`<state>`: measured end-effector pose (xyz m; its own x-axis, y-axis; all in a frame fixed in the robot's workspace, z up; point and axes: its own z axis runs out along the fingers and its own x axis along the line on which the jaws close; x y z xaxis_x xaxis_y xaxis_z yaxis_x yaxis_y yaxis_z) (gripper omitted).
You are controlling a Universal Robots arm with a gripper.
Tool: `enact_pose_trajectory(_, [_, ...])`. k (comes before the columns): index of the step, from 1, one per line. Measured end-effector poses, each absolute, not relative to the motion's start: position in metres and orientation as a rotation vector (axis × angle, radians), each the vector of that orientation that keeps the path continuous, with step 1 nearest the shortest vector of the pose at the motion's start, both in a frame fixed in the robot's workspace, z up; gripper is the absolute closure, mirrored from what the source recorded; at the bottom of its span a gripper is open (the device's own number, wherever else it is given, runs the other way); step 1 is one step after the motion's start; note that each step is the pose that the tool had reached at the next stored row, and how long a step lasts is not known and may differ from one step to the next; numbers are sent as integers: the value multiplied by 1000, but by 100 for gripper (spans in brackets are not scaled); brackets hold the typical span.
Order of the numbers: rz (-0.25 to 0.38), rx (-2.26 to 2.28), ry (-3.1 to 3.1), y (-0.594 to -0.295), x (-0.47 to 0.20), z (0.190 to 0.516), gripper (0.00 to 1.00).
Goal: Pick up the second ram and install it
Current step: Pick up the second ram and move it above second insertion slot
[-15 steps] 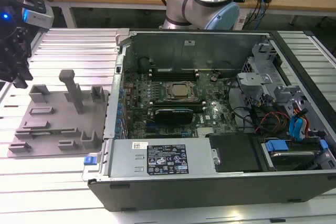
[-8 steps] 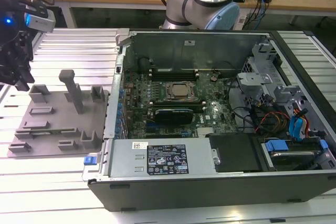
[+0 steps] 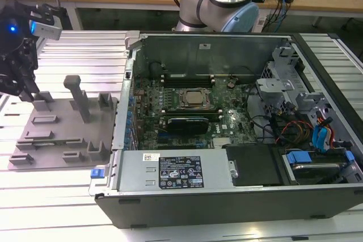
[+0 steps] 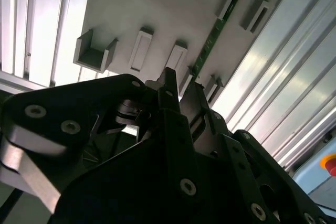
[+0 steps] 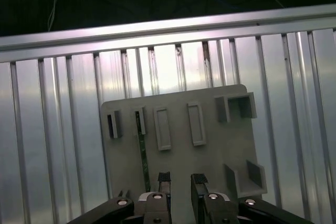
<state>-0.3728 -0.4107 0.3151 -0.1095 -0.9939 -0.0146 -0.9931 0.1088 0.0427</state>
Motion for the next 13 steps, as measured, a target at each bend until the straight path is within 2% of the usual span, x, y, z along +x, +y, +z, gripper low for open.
enact_pose_trajectory(13, [-65,2088,-2323,-411,-373,297,72])
